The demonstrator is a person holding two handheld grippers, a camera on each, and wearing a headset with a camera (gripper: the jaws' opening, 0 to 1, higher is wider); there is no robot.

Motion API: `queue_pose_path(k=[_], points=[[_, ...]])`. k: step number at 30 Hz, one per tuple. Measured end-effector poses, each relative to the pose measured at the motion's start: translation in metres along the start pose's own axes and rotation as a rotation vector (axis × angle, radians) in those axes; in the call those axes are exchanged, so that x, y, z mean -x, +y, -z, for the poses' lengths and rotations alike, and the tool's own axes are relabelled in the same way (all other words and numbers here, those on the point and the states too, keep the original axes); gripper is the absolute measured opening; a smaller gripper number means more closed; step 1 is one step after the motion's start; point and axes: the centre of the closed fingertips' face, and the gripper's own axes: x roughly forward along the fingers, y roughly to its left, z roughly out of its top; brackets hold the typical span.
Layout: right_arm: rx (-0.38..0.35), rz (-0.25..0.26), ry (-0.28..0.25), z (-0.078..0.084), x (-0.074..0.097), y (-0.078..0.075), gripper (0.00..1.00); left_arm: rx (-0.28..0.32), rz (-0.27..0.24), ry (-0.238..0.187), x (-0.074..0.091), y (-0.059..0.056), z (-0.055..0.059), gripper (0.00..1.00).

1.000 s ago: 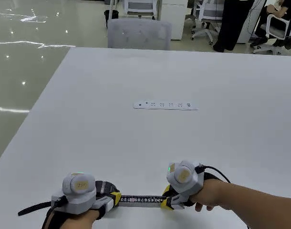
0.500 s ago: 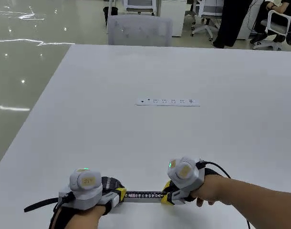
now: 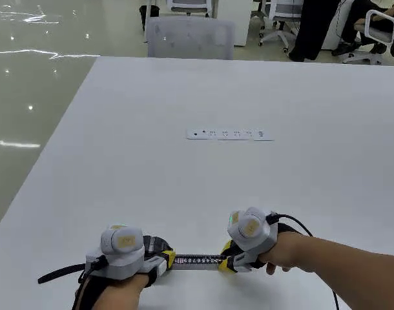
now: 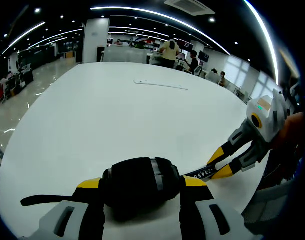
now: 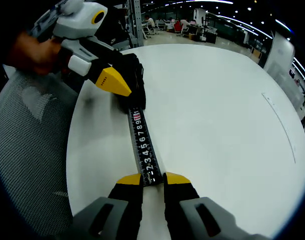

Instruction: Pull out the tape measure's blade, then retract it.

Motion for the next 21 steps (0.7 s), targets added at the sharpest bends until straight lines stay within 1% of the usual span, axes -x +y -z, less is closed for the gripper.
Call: queue_pose_path(k=[11, 14, 16, 21], points=[[-0.006, -0.001, -0.001, -0.0035, -0.0028, 0.0000, 0.14, 0.007, 0.007, 0.000, -0.0001, 0.0001, -0.0013, 0.56], [-0.003, -0.004, -0.003, -0.0059, -0.0038, 0.0014, 0.14, 0.008, 0.008, 0.002, 0.0002, -0.0003, -0.0012, 0.56], [0.011, -0.005, -0.003, -0.0069, -0.0048, 0.0021, 0.14, 0.008, 0.010, 0.002, 0.0003, -0.0002, -0.0012, 0.56], [0.007, -0.006, -0.006, -0.0101, -0.0069, 0.0048, 0.14, 0.008, 0.010, 0.001, 0.0009, -0.0003, -0.0006, 0.56]])
